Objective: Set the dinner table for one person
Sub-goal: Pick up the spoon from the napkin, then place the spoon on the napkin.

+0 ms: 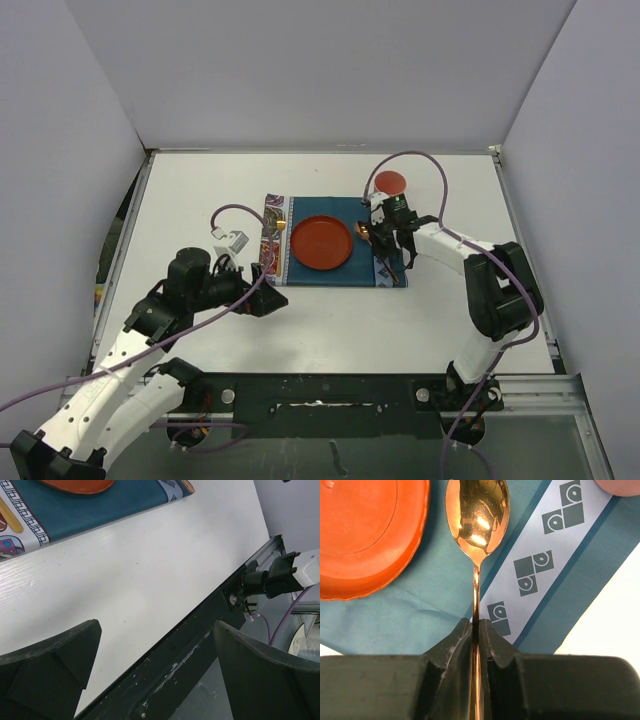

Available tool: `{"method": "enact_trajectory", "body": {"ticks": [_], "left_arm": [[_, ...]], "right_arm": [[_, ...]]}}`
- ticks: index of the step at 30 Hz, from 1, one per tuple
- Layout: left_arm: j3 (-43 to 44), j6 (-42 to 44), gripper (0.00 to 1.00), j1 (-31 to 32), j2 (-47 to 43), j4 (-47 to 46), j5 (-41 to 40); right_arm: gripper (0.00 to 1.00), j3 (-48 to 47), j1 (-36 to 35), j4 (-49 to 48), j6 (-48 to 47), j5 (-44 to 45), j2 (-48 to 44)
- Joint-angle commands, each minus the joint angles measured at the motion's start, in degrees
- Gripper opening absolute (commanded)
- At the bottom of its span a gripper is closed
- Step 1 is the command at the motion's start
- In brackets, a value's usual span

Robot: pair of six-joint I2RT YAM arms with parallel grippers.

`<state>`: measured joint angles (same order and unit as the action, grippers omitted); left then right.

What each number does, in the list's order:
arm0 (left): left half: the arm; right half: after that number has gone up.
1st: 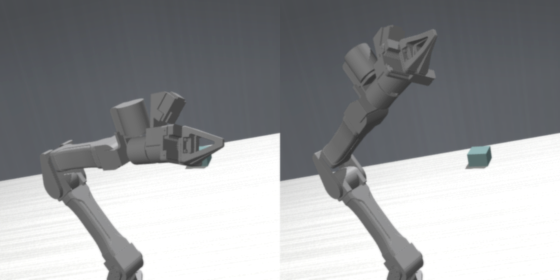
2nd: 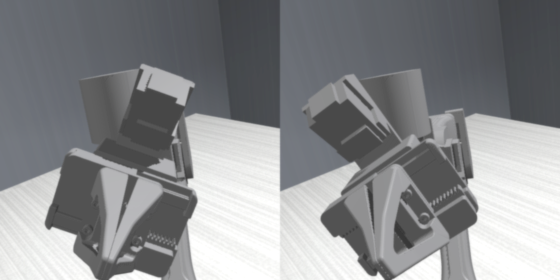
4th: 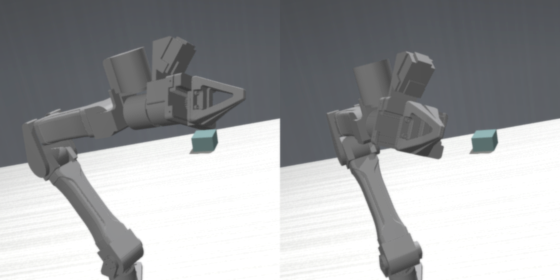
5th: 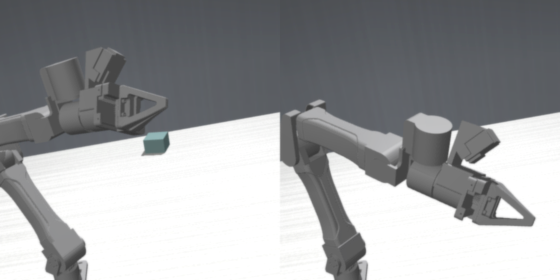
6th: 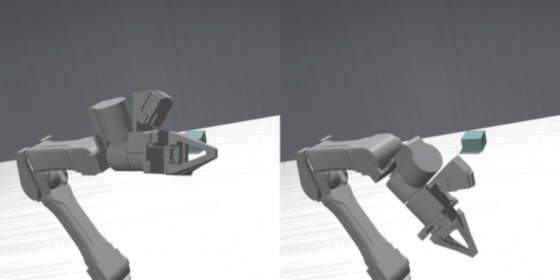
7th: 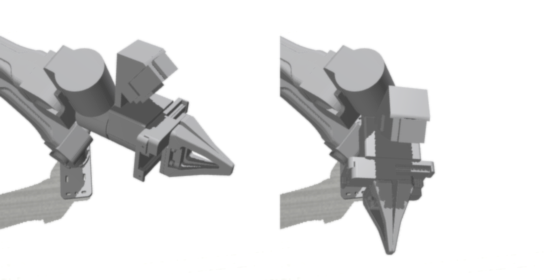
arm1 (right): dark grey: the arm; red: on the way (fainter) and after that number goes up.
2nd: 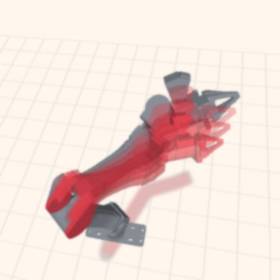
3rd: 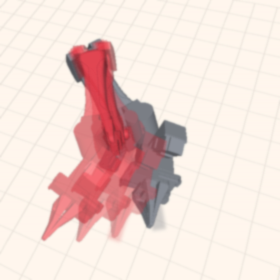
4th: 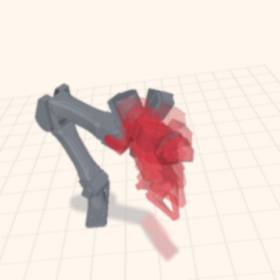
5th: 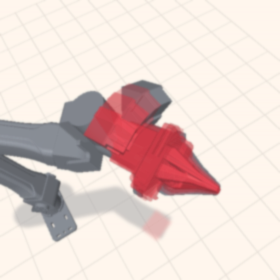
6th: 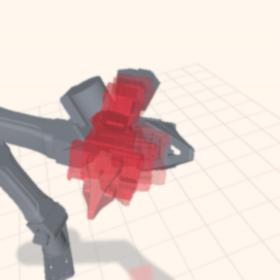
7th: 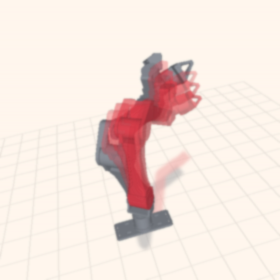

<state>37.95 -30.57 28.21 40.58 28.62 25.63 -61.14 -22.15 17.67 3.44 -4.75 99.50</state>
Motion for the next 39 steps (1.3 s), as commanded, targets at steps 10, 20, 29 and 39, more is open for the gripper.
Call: {"method": "enact_trajectory", "body": {"ticks": [10, 20, 29, 39], "left_arm": [[2.0, 1.8, 0.98, 0.3, 6.5, -8.4, 1.9], [1.6, 1.3, 0.98, 0.4, 4.6, -7.2, 2.3], [2.0, 1.3, 0.98, 0.4, 3.1, -4.6, 1.3], [2.5, -1.9, 0.98, 0.3, 5.6, -2.7, -6.4]], "right_arm": [[0.00, -2.0, 0.6, 0.9, -2.3, 3.2, -4.4], [0.00, -3.8, 1.5, -1.3, -0.8, 3.3, 1.3], [0.00, -7.2, 1.8, 0.0, -0.6, 2.3, 2.7], [0.00, -2.1, -0.9, 6.8, -11.7, 1.3, -9.8]]}}
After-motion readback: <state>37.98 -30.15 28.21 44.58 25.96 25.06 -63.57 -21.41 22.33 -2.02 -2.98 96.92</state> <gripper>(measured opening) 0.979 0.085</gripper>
